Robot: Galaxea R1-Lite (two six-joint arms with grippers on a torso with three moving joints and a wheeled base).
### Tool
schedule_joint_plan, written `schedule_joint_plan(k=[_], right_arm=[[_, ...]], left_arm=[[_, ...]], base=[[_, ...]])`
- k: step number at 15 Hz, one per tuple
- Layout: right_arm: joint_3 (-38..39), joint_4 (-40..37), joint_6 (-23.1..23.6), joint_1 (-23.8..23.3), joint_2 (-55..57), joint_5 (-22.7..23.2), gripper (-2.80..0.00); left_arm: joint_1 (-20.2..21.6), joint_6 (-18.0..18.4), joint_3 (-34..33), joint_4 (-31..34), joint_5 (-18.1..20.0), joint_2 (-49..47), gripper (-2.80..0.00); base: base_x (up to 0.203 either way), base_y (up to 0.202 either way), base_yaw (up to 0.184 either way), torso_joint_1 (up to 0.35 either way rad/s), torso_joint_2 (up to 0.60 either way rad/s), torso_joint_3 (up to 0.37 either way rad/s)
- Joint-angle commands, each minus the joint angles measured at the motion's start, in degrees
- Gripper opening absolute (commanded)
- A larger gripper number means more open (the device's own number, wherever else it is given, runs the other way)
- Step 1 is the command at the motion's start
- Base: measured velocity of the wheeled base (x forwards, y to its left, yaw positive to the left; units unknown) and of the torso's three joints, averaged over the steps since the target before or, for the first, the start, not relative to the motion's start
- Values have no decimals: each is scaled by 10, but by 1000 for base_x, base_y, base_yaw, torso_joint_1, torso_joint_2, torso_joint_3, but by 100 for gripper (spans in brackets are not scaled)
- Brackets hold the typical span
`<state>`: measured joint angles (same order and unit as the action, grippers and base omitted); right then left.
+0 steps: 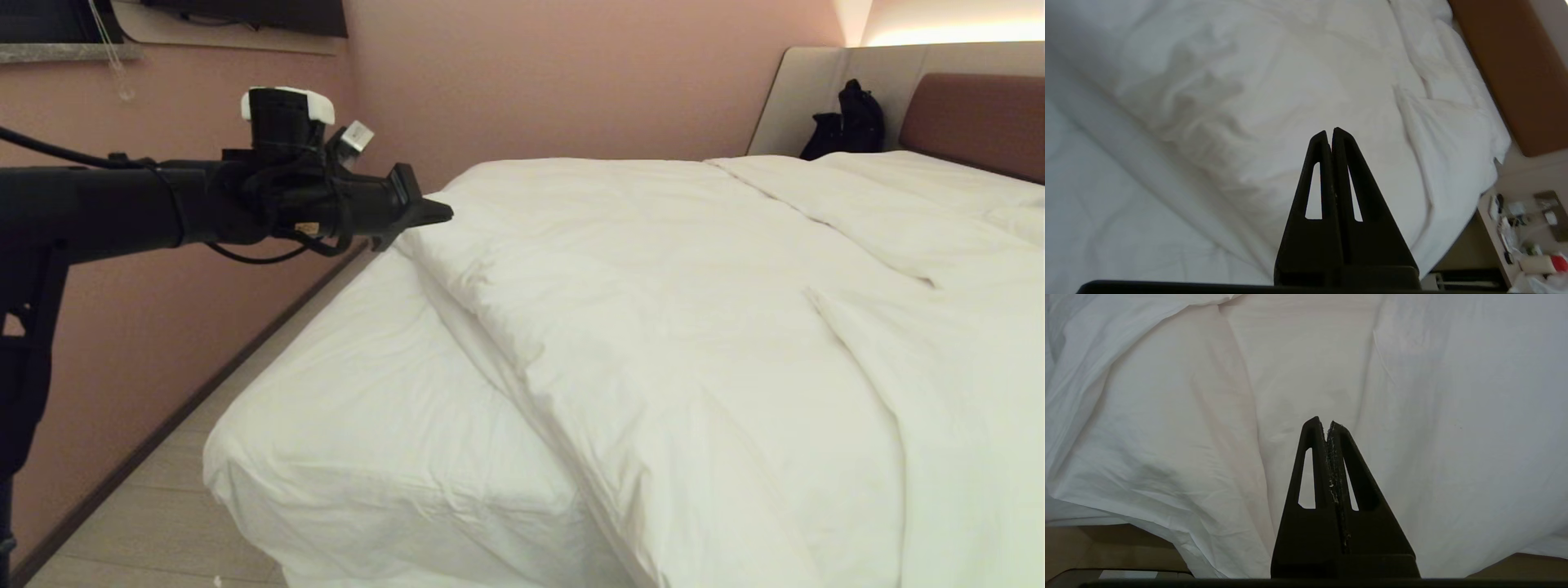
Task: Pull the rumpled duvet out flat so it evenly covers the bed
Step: Hold the folded corner of the quilt
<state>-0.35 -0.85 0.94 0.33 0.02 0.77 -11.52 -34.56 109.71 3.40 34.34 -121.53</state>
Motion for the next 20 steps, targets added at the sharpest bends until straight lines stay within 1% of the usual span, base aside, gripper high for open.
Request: schedule_joint_plan(k=[1,2,3,4,5,6,8,9,11,13,14,15,17,20], right_arm=[[0,0,0,0,1,0,-280],[0,0,0,0,1,0,-280],[0,0,0,0,1,0,-280],[0,0,0,0,1,0,-280],[0,0,0,0,1,0,-280],[0,0,0,0,1,0,-280],[0,0,0,0,1,0,-280],[0,0,0,0,1,0,-280],[0,0,0,0,1,0,-280],[0,0,0,0,1,0,-280],[0,0,0,0,1,0,-280],[0,0,0,0,1,0,-280],[0,0,0,0,1,0,-280],[0,0,0,0,1,0,-280]], left_arm=[[-2,-3,-12,0,-10,-15,-280],[-2,-6,-15,0,-14,-17,-280],[-1,-15,-31,-4,-16,-19,-280],[1,-32,-64,-7,-18,-20,-280],[3,-68,-79,-9,-19,-22,-280],[4,-88,-81,-10,-18,-22,-280],[4,-98,-82,-10,-16,-24,-280],[4,-112,-84,-9,-16,-31,-280],[4,-128,-86,-10,-14,-34,-280],[4,-150,-71,-10,-13,-50,-280],[4,-173,-57,-10,-13,-60,-58],[6,-190,-45,-10,-13,-67,0],[8,-203,-33,-10,-12,-81,0],[8,-207,-33,-10,-15,-99,0]], base=[[0,0,0,0,0,0],[0,0,0,0,0,0],[0,0,0,0,0,0],[0,0,0,0,0,0],[0,0,0,0,0,0],[0,0,0,0,0,0],[0,0,0,0,0,0],[0,0,0,0,0,0],[0,0,0,0,0,0],[0,0,0,0,0,0],[0,0,0,0,0,0],[0,0,0,0,0,0],[0,0,0,0,0,0],[0,0,0,0,0,0]])
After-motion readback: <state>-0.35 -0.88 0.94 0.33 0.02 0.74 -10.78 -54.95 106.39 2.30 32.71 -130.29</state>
